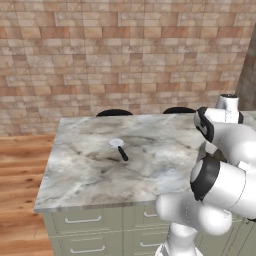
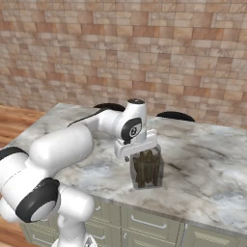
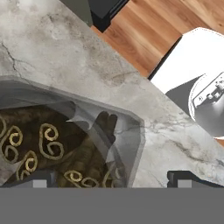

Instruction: Pick the jar and jar from the dining table and place them in the open cabinet. Close the cabinet after placing the objects.

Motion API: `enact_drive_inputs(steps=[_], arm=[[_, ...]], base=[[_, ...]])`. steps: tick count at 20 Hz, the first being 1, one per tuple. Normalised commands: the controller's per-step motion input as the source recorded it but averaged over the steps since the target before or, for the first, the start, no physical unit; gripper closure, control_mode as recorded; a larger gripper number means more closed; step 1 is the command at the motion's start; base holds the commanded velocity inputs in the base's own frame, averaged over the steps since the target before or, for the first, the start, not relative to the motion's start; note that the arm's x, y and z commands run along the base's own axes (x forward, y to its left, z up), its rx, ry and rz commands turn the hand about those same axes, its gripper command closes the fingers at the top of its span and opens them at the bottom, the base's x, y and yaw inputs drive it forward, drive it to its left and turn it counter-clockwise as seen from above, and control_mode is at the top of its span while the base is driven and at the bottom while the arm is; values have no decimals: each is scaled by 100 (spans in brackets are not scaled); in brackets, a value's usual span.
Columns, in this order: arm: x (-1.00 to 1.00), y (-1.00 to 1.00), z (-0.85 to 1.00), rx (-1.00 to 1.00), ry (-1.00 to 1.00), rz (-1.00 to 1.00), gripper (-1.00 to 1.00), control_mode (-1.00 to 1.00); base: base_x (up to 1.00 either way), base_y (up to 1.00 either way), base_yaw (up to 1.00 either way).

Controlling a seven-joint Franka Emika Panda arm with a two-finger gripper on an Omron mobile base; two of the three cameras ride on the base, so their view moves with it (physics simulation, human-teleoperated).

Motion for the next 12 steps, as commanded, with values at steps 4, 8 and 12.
enact_drive_inputs(steps=[4, 8, 12], arm=[[3, 0, -31, 0, 2, 0, -100, -100], [6, 0, -35, 0, 4, 0, -100, -100], [5, 6, -37, 0, 6, 0, 100, -100]], base=[[0, 0, 0], [0, 0, 0], [0, 0, 0]])
